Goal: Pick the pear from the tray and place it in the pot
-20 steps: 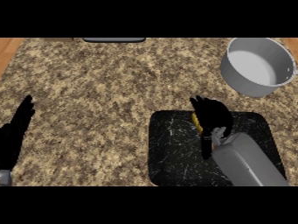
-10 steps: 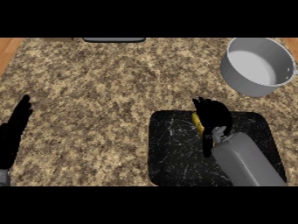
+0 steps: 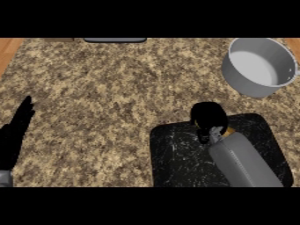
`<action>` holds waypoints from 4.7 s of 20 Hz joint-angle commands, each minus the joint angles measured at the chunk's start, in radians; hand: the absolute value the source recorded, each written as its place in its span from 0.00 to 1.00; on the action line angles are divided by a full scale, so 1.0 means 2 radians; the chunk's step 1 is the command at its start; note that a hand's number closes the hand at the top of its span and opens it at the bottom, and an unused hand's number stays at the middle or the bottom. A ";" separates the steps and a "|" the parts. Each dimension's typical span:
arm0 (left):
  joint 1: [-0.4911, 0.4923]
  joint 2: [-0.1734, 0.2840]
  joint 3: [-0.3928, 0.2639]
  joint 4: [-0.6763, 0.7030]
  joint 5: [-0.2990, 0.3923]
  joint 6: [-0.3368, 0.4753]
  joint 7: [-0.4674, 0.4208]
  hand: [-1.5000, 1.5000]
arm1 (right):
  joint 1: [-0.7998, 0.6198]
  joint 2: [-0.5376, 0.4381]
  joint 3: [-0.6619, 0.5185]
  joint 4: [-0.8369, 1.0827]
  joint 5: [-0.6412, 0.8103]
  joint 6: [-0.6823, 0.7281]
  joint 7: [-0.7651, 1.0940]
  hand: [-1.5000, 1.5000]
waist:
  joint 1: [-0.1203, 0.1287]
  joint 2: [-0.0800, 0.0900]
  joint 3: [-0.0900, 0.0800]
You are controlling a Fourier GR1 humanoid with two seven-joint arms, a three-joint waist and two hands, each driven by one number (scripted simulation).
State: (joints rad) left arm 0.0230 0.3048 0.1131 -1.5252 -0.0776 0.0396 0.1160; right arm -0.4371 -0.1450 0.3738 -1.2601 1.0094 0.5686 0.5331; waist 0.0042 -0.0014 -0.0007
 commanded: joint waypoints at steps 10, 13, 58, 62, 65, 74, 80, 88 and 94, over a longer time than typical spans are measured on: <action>0.009 -0.012 0.016 -0.005 -0.010 -0.019 -0.014 0.50 | 0.003 0.010 -0.059 -0.004 -0.014 -0.029 -0.081 1.00 | 0.000 0.001 0.000; 0.006 -0.003 0.025 -0.027 -0.005 -0.024 0.016 0.50 | 0.045 -0.021 -0.080 -0.042 -0.038 -0.032 -0.126 1.00 | -0.002 0.000 0.000; -0.033 -0.031 0.021 -0.015 -0.035 -0.029 0.017 0.50 | -0.253 -0.187 -0.364 0.316 -0.054 -0.380 -0.335 1.00 | 0.021 0.008 0.001; -0.027 -0.039 0.014 -0.018 -0.041 -0.025 0.012 0.50 | -0.267 -0.204 -0.351 0.389 -0.021 -0.411 -0.360 1.00 | 0.026 0.011 0.001; -0.039 -0.032 0.012 -0.014 -0.035 -0.040 0.015 0.50 | -0.279 -0.223 -0.341 0.426 0.007 -0.434 -0.360 1.00 | 0.039 0.018 0.002; -0.043 -0.040 0.006 0.001 -0.045 -0.033 0.007 0.50 | -0.319 -0.221 -0.418 0.511 -0.075 -0.384 -0.400 0.00 | 0.041 0.020 0.003; -0.048 -0.016 0.027 0.002 -0.032 -0.048 0.004 0.50 | -0.327 -0.223 -0.443 0.520 -0.100 -0.395 -0.442 0.00 | 0.041 0.018 0.003; -0.036 -0.032 0.025 0.010 -0.035 -0.036 -0.008 0.50 | -0.331 -0.221 -0.560 0.504 -0.230 -0.380 -0.539 0.00 | 0.031 0.015 0.003; -0.025 -0.041 0.013 -0.011 -0.044 -0.033 0.008 0.50 | -0.320 -0.267 -0.570 0.532 -0.250 -0.287 -0.534 0.00 | 0.025 0.011 0.002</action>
State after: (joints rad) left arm -0.0431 0.2367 0.1529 -1.5178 -0.1559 -0.0328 0.1174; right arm -1.0881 -0.6415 -0.7410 -0.2182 0.5451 -0.0761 -0.5210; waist 0.0574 0.0237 0.0039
